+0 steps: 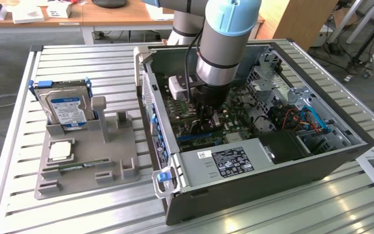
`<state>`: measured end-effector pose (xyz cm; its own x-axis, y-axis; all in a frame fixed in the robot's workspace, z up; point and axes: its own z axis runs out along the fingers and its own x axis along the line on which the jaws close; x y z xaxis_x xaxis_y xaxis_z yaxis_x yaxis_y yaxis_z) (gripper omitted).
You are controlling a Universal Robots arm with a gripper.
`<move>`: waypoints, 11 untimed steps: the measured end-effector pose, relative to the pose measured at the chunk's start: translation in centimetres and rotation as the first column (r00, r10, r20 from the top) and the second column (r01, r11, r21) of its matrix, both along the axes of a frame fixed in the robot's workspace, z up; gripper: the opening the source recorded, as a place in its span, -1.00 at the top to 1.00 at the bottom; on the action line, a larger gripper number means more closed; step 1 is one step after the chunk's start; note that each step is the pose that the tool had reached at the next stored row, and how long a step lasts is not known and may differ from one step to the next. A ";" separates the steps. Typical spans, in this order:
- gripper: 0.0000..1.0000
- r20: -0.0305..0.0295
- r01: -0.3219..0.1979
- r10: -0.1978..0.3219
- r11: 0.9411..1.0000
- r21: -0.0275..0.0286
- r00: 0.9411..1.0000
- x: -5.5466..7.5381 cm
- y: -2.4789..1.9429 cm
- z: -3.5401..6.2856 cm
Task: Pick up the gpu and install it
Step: 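Insert the gpu into the slot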
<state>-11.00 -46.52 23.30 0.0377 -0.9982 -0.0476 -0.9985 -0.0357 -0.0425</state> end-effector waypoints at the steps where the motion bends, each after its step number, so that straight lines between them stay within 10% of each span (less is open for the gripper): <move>1: 0.44 0.000 0.000 0.000 1.000 0.000 1.000 0.0 0.00 0.00; 11: 0.44 0.001 0.000 0.000 1.000 0.000 1.000 -0.1 0.00 0.00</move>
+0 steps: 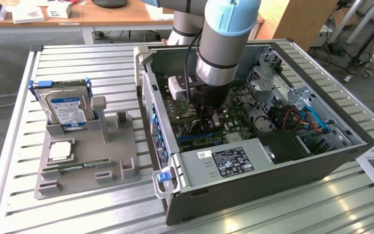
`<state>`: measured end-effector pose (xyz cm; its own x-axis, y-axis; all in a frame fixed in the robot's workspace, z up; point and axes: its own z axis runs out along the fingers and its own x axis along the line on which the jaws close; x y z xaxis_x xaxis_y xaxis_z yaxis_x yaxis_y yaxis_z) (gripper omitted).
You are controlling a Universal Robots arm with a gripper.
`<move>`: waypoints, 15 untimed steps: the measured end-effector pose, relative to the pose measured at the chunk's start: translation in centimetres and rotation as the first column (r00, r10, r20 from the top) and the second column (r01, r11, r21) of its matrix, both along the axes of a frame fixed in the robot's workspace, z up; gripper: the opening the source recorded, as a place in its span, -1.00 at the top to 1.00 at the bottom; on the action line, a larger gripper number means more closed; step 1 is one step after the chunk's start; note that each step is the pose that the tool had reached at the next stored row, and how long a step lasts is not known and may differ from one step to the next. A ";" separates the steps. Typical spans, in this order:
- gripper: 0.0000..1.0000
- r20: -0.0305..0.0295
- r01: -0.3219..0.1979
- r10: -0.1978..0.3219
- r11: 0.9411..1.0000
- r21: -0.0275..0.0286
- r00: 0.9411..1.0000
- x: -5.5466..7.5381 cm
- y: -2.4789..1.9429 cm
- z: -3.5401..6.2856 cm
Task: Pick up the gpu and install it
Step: 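Insert the gpu into the slot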
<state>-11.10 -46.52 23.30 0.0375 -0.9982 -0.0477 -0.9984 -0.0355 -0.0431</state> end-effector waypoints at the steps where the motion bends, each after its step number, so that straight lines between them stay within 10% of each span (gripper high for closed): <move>1: 0.44 0.000 0.000 0.000 1.000 0.000 1.000 0.0 0.00 0.00; 15: 0.44 0.004 0.000 0.000 1.000 0.000 1.000 -0.2 0.00 -0.07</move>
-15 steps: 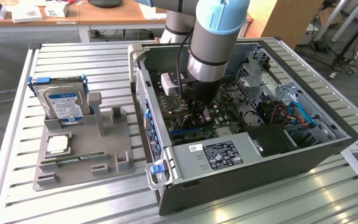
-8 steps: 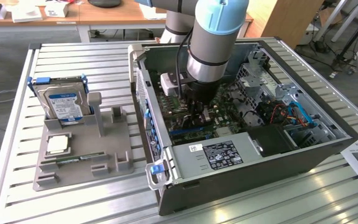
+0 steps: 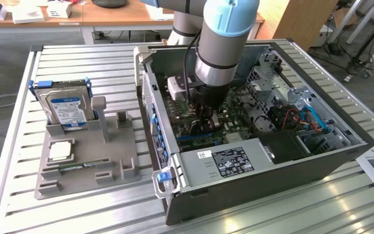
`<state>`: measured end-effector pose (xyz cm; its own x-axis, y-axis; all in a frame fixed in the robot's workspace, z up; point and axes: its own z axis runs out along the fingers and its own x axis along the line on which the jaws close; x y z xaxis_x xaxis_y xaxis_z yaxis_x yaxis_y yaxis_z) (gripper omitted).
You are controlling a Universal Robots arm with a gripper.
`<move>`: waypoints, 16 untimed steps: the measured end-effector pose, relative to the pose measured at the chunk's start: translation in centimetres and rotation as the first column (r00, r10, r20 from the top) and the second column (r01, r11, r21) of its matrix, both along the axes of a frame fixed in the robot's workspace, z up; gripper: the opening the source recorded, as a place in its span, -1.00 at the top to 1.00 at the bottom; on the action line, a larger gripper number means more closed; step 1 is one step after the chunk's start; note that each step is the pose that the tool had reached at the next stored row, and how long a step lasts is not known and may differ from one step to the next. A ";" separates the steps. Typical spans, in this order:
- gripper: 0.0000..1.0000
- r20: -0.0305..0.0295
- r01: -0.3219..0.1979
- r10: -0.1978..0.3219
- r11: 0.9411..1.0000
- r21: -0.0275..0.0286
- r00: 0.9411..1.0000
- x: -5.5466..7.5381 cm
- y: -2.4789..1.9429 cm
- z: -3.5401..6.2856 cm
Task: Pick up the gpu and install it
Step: 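Insert the gpu into the slot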
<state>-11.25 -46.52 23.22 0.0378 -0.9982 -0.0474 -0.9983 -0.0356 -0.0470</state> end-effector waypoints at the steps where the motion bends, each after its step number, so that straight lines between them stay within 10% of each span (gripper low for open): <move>1: 0.44 0.001 0.000 0.000 1.000 0.000 1.000 0.0 0.00 -0.02; 16: 0.44 0.007 0.000 0.000 1.000 0.000 1.000 -0.2 0.00 -0.14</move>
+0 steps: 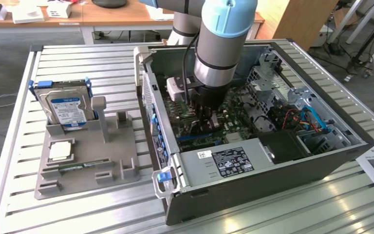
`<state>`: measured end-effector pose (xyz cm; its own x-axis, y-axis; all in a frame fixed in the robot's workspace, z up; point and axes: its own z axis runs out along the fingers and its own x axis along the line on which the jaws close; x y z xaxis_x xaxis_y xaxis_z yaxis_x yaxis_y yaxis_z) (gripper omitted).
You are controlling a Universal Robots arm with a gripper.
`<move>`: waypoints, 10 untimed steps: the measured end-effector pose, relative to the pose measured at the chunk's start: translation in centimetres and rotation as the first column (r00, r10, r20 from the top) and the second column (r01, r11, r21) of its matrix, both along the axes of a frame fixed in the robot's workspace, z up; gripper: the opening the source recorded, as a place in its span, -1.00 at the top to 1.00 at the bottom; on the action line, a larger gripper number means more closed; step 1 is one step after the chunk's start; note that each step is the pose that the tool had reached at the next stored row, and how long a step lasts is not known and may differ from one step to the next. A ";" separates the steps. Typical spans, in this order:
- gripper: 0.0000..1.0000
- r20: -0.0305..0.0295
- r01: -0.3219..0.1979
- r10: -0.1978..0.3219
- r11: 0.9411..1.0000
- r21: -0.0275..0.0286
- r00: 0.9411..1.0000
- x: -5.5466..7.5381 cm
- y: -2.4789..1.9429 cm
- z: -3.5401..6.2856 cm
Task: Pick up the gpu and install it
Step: 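Insert the gpu into the slot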
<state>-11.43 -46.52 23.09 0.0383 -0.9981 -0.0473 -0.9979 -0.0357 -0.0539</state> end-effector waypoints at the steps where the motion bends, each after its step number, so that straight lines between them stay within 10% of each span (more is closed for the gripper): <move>1: 0.44 0.000 0.000 0.000 1.000 0.000 1.000 0.0 0.00 0.00; 10: 0.44 0.001 0.000 0.000 1.000 0.000 1.000 -0.1 0.00 -0.04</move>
